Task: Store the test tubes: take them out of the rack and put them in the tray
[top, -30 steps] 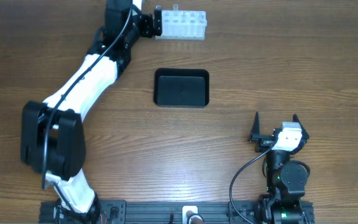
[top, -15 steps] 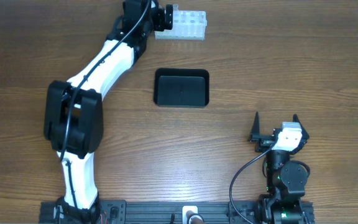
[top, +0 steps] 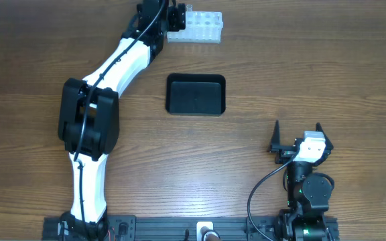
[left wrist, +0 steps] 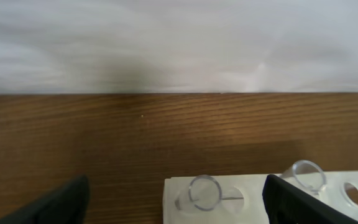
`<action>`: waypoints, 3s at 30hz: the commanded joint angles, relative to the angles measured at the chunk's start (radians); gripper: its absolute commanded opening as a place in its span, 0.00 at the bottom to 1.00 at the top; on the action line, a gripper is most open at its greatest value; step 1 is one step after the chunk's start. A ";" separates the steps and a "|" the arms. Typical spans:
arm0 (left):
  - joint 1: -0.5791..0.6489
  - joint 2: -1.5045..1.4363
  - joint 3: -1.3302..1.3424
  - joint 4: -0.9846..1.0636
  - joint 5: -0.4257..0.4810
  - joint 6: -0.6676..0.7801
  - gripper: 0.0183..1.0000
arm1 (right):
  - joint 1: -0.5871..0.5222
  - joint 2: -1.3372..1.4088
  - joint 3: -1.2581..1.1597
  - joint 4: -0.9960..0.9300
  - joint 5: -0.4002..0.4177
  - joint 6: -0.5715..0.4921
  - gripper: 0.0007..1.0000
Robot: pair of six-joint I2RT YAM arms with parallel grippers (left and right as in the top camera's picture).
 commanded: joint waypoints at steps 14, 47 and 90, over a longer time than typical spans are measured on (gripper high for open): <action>-0.021 0.109 0.153 -0.067 -0.067 -0.042 0.76 | -0.006 -0.010 -0.006 -0.004 -0.005 0.003 0.99; -0.034 0.109 0.153 -0.079 -0.070 -0.042 0.36 | -0.006 -0.010 -0.006 -0.004 -0.005 0.003 0.99; -0.041 0.100 0.153 -0.079 -0.063 -0.042 0.11 | -0.006 -0.010 -0.006 -0.004 -0.005 0.003 0.99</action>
